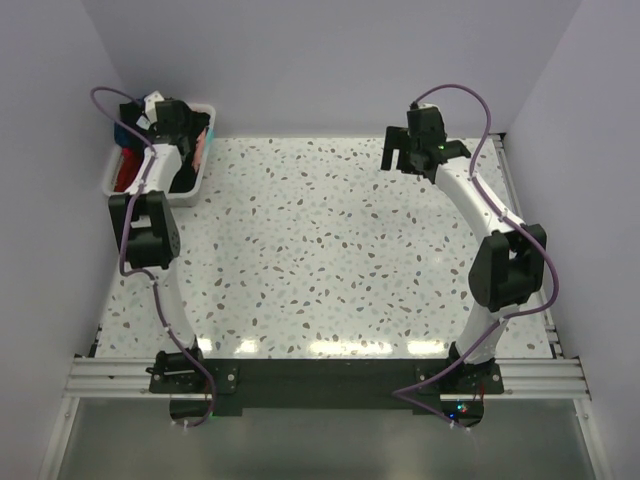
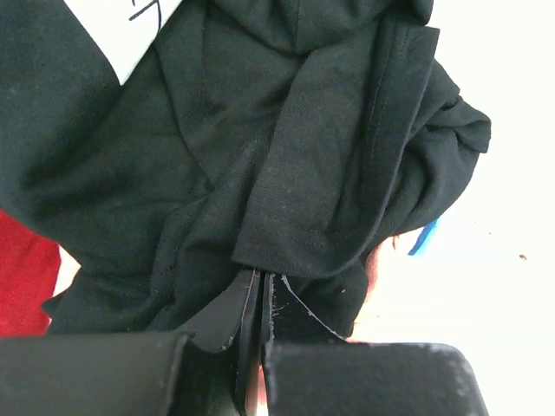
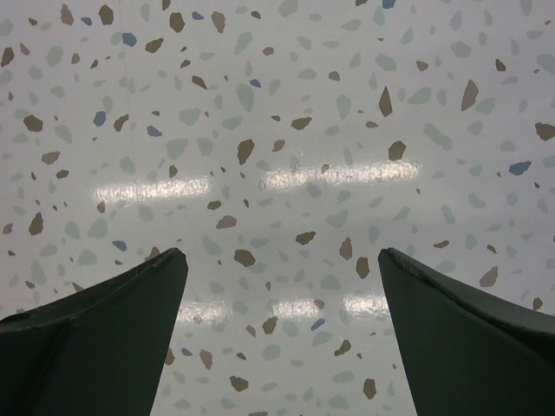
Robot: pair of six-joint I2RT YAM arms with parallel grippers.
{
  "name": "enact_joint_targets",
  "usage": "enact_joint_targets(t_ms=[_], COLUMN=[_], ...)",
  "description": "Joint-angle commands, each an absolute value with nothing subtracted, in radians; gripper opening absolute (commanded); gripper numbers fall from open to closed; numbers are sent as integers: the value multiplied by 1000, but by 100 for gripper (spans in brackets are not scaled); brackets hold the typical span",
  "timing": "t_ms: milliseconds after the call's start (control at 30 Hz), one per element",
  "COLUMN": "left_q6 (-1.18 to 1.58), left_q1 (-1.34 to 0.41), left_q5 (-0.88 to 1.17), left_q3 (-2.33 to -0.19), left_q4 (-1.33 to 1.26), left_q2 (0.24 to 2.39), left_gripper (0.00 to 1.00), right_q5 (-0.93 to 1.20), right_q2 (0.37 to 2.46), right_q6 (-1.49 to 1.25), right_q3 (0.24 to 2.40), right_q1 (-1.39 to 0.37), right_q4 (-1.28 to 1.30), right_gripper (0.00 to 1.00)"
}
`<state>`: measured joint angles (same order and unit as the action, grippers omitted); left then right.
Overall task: Fold and stack the t-shirts
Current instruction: Grab the tshirt from the pile
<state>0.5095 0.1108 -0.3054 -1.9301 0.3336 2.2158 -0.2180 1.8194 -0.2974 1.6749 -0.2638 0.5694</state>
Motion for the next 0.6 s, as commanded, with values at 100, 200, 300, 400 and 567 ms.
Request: enact_joint_targets(t_ms=[100, 200, 300, 400, 567], left_q6=[480, 445, 430, 419, 379], left_q1=[61, 17, -26, -64, -133], left_q5=[-299, -333, -348, -351, -295], left_q3=[-1830, -1799, -1749, -1712, -1665], left_q4=[247, 242, 221, 204, 163], left_q2=[2030, 1958, 1881, 1813, 1708], left_gripper=[0, 0, 0, 0, 0], right_q5=[-207, -199, -193, -196, -233], right_q2=[1821, 1821, 1815, 1806, 1775], right_q6=[-311, -318, -319, -322, -328], right_q3=[1710, 1706, 1695, 1687, 1678], right_q1=[-270, -268, -270, -268, -268], right_q4=[557, 552, 546, 545, 543], right_gripper=[96, 96, 96, 96, 95])
